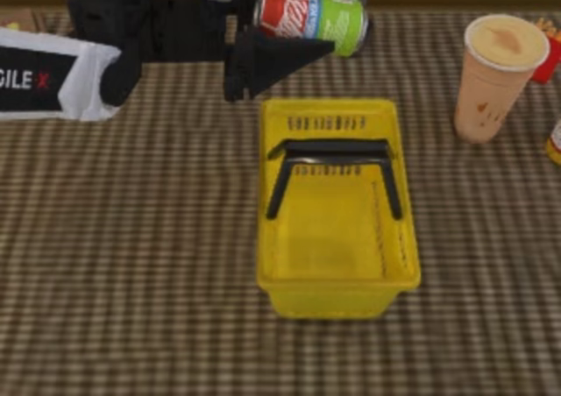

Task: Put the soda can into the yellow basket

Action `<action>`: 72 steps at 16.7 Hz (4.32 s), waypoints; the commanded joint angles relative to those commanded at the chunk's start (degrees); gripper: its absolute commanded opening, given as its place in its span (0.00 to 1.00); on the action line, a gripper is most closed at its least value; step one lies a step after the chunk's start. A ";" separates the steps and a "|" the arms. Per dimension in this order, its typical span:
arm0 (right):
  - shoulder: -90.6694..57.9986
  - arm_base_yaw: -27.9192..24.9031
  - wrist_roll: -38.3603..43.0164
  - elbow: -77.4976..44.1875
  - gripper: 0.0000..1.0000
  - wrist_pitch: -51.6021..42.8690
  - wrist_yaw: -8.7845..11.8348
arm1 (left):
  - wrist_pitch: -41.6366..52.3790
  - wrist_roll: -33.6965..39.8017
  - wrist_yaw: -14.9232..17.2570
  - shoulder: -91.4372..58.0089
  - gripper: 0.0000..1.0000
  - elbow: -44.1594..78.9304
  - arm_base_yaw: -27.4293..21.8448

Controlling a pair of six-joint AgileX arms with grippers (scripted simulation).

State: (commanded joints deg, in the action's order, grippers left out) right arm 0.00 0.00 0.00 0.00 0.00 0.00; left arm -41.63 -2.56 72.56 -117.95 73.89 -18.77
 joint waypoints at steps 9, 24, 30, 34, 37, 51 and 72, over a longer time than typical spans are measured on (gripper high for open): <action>0.00 0.00 0.00 0.00 1.00 0.00 0.00 | -11.94 0.06 0.16 -8.99 0.00 -2.44 1.02; 0.00 0.00 0.00 0.00 1.00 0.00 0.00 | -18.97 0.25 0.10 -14.25 0.53 -4.50 1.49; 0.00 0.00 0.00 0.00 1.00 0.00 0.00 | -18.97 0.25 0.10 -14.25 0.98 -4.50 1.49; 0.00 0.00 0.00 0.00 1.00 0.00 0.00 | -18.97 0.25 0.10 -14.25 1.00 -4.50 1.49; 0.00 0.00 0.00 0.00 1.00 0.00 0.00 | -18.97 0.25 0.10 -14.25 1.00 -4.50 1.49; -35.37 -12.30 -17.99 -34.00 1.00 -26.25 0.28 | 0.20 6.64 -21.05 19.56 1.00 -23.21 7.53; -126.13 -39.17 -58.86 -121.33 1.00 -85.20 -0.17 | 41.63 2.56 -72.56 117.95 1.00 -73.89 19.91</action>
State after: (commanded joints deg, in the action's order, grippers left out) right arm -126.13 -39.17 -58.86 -121.33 -85.20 -0.17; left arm 0.00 0.00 0.00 0.00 0.00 1.15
